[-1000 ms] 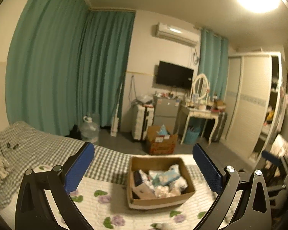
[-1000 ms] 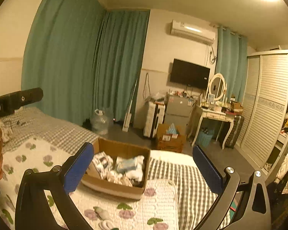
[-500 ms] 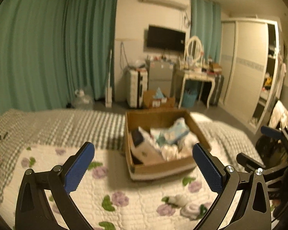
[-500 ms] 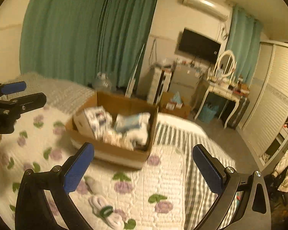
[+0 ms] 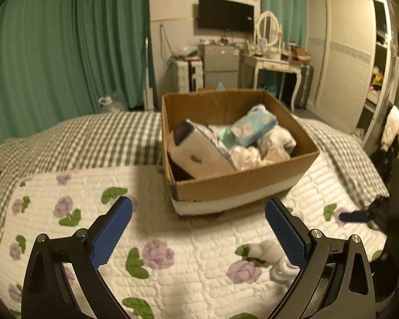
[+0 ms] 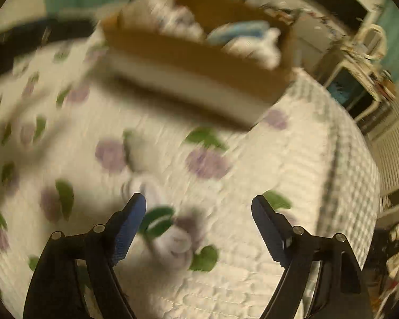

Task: Organize soft objects
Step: 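Move both grippers toward the remaining white socks on the quilt, then grasp the white sock with left gripper while right gripper grasps the green-tied sock bundle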

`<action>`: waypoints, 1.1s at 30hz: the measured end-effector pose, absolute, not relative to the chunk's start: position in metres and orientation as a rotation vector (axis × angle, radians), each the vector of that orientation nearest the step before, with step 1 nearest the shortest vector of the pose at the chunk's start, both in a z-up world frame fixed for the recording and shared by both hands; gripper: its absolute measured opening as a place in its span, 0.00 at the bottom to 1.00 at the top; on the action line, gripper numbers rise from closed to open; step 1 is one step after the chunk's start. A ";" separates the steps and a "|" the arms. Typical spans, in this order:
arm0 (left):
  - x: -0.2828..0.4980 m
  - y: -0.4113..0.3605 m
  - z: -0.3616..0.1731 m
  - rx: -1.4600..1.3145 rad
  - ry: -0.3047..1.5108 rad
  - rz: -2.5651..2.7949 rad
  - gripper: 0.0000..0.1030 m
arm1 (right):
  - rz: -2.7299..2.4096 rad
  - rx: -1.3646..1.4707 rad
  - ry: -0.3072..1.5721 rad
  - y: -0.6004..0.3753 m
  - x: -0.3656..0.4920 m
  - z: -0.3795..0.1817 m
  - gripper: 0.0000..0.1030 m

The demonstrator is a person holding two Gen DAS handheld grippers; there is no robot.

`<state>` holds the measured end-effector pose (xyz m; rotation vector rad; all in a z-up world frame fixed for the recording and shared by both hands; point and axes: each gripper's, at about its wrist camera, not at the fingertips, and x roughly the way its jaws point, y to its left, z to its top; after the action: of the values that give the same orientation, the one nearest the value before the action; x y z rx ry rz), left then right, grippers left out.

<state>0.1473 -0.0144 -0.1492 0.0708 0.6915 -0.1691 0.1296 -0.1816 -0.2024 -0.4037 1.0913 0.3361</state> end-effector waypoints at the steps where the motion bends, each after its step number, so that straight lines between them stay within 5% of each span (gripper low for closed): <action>1: 0.149 -0.015 -0.153 0.072 0.700 -0.173 0.98 | 0.356 -0.413 1.112 -0.178 0.128 -0.210 0.80; 5: 0.158 -0.020 -0.170 0.089 0.736 -0.184 0.98 | 0.413 -0.434 1.190 -0.173 0.127 -0.234 0.75; 7: 0.160 -0.025 -0.180 0.100 0.758 -0.196 0.98 | 0.413 -0.447 1.224 -0.175 0.128 -0.245 0.35; 30: 0.198 -0.132 -0.235 0.112 0.899 -0.345 0.97 | 0.070 -0.217 1.144 -0.287 0.159 -0.223 0.33; 33: 0.208 -0.138 -0.254 0.110 0.965 -0.338 0.69 | 0.054 -0.185 1.135 -0.294 0.166 -0.228 0.33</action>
<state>0.2078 -0.1377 -0.2542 0.1099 0.9652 -0.3381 0.1662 -0.2940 -0.2284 -0.1846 1.1355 0.0539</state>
